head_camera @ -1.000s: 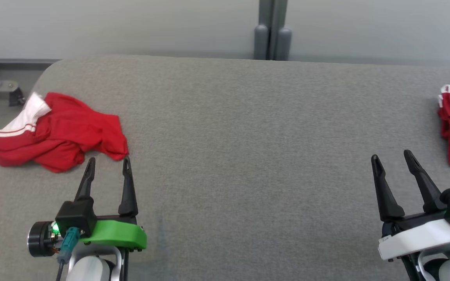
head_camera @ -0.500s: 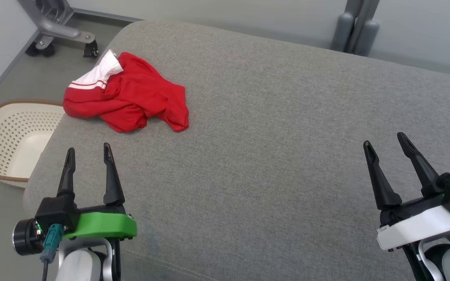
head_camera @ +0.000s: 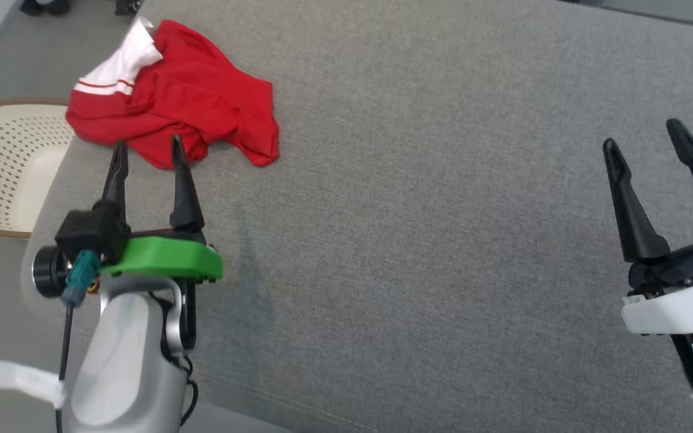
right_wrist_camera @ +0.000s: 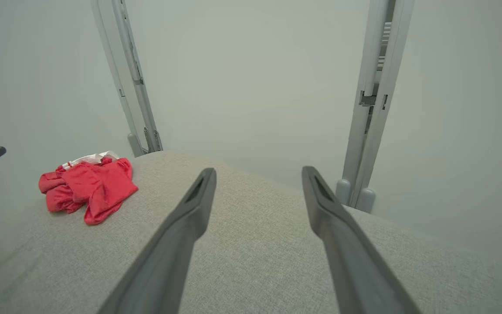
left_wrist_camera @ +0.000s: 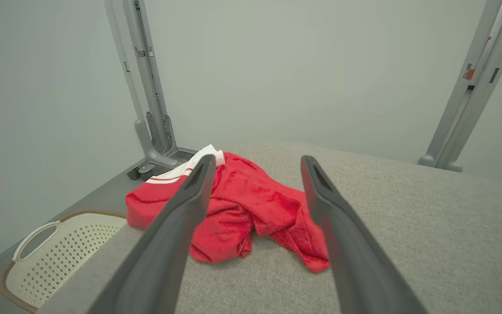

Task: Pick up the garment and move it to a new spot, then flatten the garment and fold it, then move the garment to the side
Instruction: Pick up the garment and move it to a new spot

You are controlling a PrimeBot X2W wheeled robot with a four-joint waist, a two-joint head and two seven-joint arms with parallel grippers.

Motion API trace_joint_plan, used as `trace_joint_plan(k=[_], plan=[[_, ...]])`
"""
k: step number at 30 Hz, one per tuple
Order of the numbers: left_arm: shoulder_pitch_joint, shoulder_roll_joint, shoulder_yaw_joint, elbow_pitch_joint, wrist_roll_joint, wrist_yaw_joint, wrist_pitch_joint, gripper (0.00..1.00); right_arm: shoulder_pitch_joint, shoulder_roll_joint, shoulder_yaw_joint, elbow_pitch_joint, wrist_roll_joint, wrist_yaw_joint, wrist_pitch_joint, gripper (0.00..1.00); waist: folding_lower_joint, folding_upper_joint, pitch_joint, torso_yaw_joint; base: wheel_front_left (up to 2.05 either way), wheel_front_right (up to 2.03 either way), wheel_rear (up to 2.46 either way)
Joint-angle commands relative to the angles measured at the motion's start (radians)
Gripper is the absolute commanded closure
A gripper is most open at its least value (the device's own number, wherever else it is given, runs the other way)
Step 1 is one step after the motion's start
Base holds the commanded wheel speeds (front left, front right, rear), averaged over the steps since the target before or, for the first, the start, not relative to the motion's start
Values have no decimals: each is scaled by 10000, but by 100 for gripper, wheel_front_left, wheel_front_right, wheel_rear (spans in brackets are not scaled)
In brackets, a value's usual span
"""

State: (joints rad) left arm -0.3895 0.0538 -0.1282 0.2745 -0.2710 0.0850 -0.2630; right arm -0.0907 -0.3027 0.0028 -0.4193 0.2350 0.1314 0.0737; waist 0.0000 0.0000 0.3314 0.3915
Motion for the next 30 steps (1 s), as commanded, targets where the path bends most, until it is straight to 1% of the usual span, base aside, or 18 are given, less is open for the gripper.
trace_joint_plan(k=[1, 4, 8, 12, 17, 18, 19, 20, 24, 30], plan=[[-588, -8, -11, 445, -161, -76, -12, 0, -235, -107, -29, -136, -1, -14, 68, 0, 0, 0, 1711, -1007, 0, 0, 0], [-1669, -13, -12, 1735, -341, -166, -13, 0, -516, -182, -53, -206, 78, -14, -37, 0, 0, 0, 2321, -1524, 0, 0, 0], [-2838, 63, 192, 3622, -665, -315, 20, 0, -770, -161, -67, -36, 180, -14, -288, 0, 0, 0, 2784, -2084, 0, 0, 0], [-3766, 299, 480, 5466, -937, -465, 58, 0, -935, -105, -77, 155, 189, -14, -550, 0, 0, 0, 3001, -2425, 0, 0, 0], [-4183, 370, 758, 7136, -1227, -619, 110, 0, -1048, -28, -73, 433, 202, -14, -808, 0, 0, 0, 3006, -2571, 0, 0, 0], [-4216, 321, 773, 7284, -1237, -623, 109, 15, -1046, -12, -66, 477, 193, -14, -845, 0, 0, 0, 2971, -2571, 0, 0, 0], [-4213, 329, 810, 7347, -1204, -600, 125, 67, -1040, 14, -75, 537, 167, -14, -887, 0, 0, 0, 2909, -2554, 0, 0, 0], [-4192, 351, 870, 7260, -1160, -583, 129, 100, -1044, 30, -74, 580, 142, -14, -925, 0, 0, 0, 2857, -2541, 0, 0, 0], [-3653, 527, 1246, 6205, -837, -489, 70, 100, -1083, 116, 12, 773, 96, -14, -1108, 0, 0, 0, 2469, -2509, 0, 0, 0], [-2514, 690, 1885, 3648, -33, -247, -11, 100, -1076, 284, 191, 1162, 108, -14, -1380, 0, 0, 0, 1538, -2535, 0, 0, 0]])
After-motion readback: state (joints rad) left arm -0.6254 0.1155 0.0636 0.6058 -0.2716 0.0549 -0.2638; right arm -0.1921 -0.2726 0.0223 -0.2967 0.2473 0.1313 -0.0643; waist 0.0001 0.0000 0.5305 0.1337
